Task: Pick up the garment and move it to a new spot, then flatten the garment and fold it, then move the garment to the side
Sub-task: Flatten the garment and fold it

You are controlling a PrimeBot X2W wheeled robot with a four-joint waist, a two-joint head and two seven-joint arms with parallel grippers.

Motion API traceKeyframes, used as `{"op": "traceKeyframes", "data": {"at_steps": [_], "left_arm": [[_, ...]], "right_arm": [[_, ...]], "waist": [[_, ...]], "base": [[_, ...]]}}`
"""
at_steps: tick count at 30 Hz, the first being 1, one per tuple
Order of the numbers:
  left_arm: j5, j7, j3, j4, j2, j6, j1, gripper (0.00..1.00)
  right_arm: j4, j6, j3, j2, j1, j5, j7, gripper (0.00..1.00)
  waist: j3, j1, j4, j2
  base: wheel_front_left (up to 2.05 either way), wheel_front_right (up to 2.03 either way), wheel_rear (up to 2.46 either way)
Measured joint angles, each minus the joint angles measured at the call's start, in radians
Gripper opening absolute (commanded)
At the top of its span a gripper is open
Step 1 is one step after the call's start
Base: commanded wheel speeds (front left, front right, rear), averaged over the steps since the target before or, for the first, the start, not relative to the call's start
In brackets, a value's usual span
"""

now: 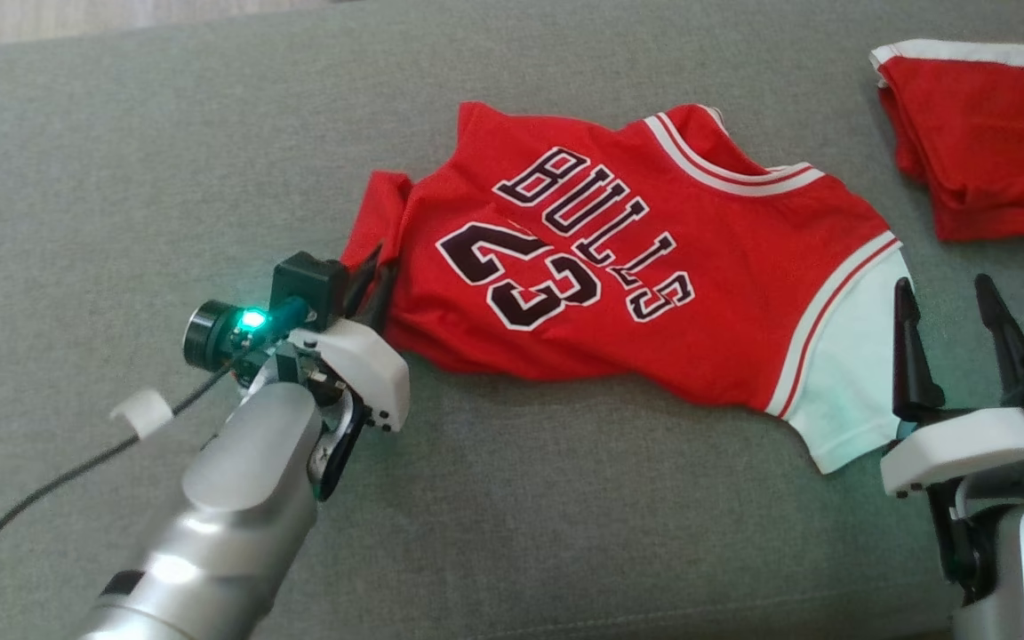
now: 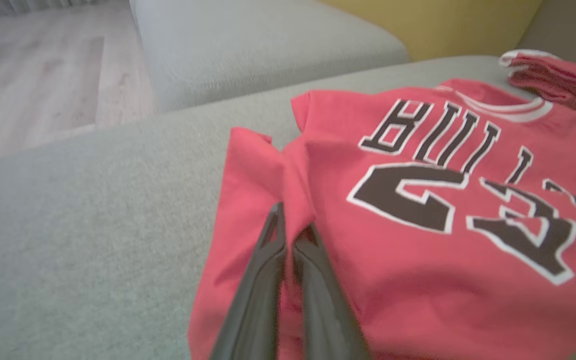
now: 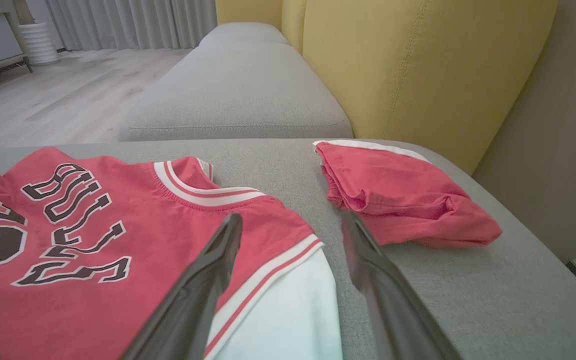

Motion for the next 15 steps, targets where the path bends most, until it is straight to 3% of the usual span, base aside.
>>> {"op": "traceKeyframes", "data": {"at_steps": [7, 11, 15], "left_arm": [[0.059, -0.149, -0.006, -0.079, -0.007, 0.092, 0.021, 0.00], [0.106, -0.164, -0.024, -0.219, 0.004, 0.171, 0.095, 0.00], [0.168, -0.128, -0.067, -0.397, 0.058, 0.258, 0.200, 0.00]], "right_arm": [[0.017, 0.000, -0.033, 0.000, 0.006, 0.000, -0.009, 1.00], [0.024, 0.000, -0.061, 0.000, 0.044, 0.003, -0.010, 1.00], [0.029, 0.000, -0.079, 0.000, 0.089, 0.010, -0.010, 1.00]], "waist": [[-0.047, -0.0001, 0.031, 0.0000], [-0.089, -0.0001, 0.058, 0.0000], [-0.136, -0.0003, 0.087, 0.0000]], "base": [[0.00, 0.00, 0.00], [0.00, 0.00, 0.00], [0.00, 0.00, 0.00]]}}
